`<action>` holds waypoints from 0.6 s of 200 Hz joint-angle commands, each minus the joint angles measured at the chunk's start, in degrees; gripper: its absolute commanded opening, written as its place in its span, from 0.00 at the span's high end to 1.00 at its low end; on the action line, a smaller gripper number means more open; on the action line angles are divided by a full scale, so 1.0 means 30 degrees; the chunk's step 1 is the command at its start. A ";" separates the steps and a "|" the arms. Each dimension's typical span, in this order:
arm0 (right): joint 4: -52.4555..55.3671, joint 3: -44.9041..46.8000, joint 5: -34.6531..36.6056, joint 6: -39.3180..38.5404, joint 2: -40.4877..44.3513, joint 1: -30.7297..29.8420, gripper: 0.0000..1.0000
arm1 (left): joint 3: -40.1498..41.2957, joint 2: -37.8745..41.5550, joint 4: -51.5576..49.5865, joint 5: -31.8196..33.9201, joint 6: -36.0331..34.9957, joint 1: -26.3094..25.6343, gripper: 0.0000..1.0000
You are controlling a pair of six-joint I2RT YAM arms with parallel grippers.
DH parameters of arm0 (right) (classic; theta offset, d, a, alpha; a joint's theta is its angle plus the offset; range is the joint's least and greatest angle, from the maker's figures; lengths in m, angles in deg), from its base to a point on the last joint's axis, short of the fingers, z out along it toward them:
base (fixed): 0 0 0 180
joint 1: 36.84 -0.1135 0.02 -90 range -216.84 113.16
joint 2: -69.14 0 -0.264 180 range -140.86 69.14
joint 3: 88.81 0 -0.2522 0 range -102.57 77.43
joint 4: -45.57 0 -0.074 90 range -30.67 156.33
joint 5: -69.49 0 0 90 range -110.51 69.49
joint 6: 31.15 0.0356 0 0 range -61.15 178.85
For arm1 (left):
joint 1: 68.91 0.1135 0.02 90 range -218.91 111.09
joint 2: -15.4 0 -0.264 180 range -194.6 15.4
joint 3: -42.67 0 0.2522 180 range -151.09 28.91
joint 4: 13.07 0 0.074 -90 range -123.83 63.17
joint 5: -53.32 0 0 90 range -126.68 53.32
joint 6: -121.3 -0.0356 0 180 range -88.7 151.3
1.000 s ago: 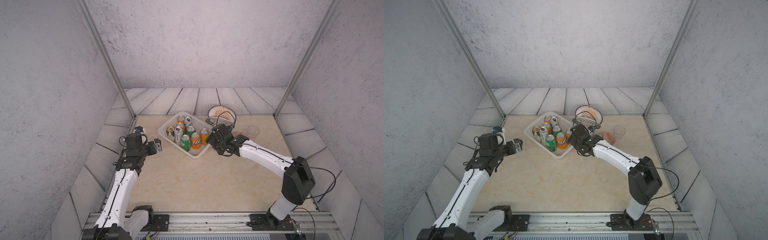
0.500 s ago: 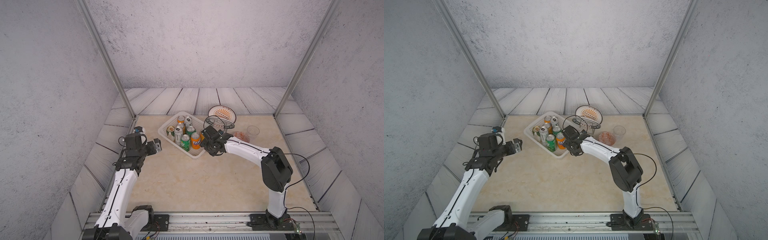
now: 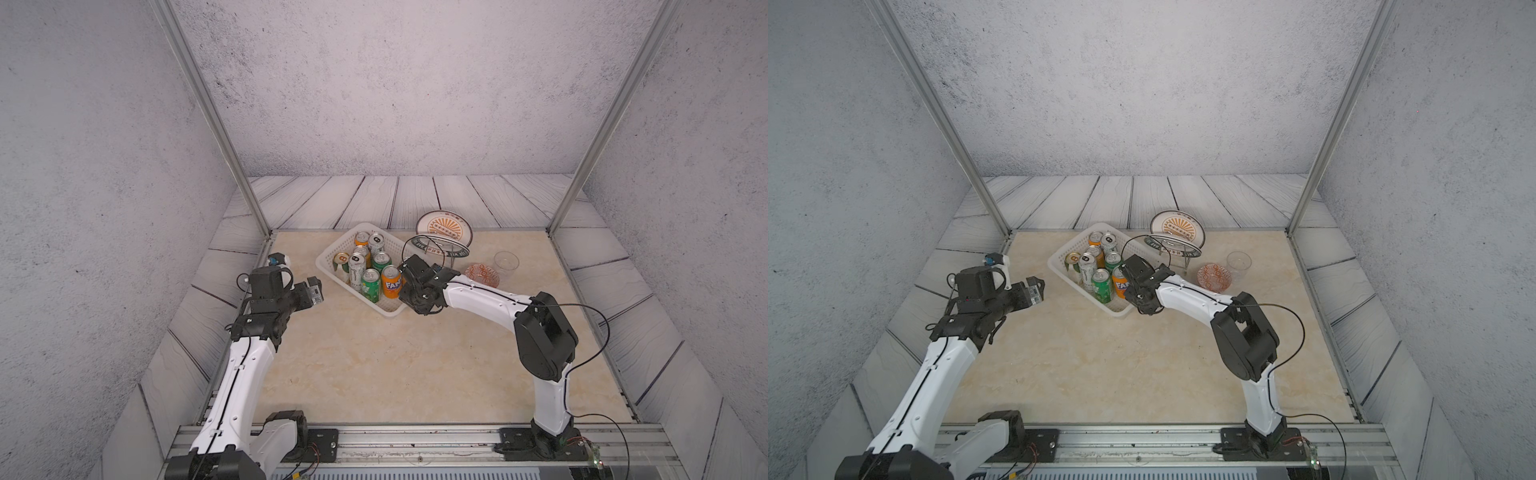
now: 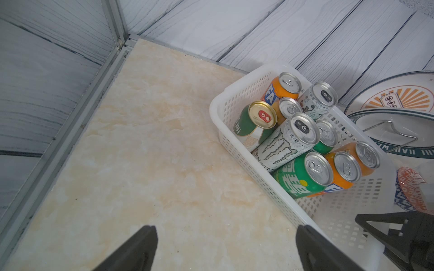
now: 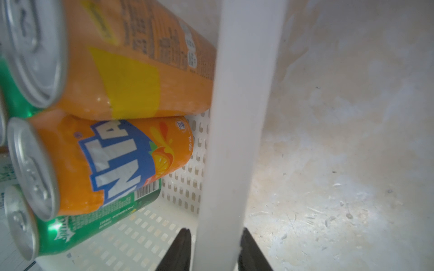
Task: Take out the drinks from the basket
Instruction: Move the basket to the center of the board.
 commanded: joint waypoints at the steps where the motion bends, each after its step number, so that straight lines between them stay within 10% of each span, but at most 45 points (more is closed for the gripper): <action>1: 0.0527 0.0111 -0.0080 -0.0373 -0.0509 -0.0084 0.66 | 0.0153 -0.0034 0.0113 -0.0142 0.0062 0.0206 0.01; 120: 0.1495 0.1584 0.1427 -0.1244 0.0819 -0.0055 0.81 | 0.0166 -0.0075 0.0116 -0.0194 0.0017 0.0284 0.01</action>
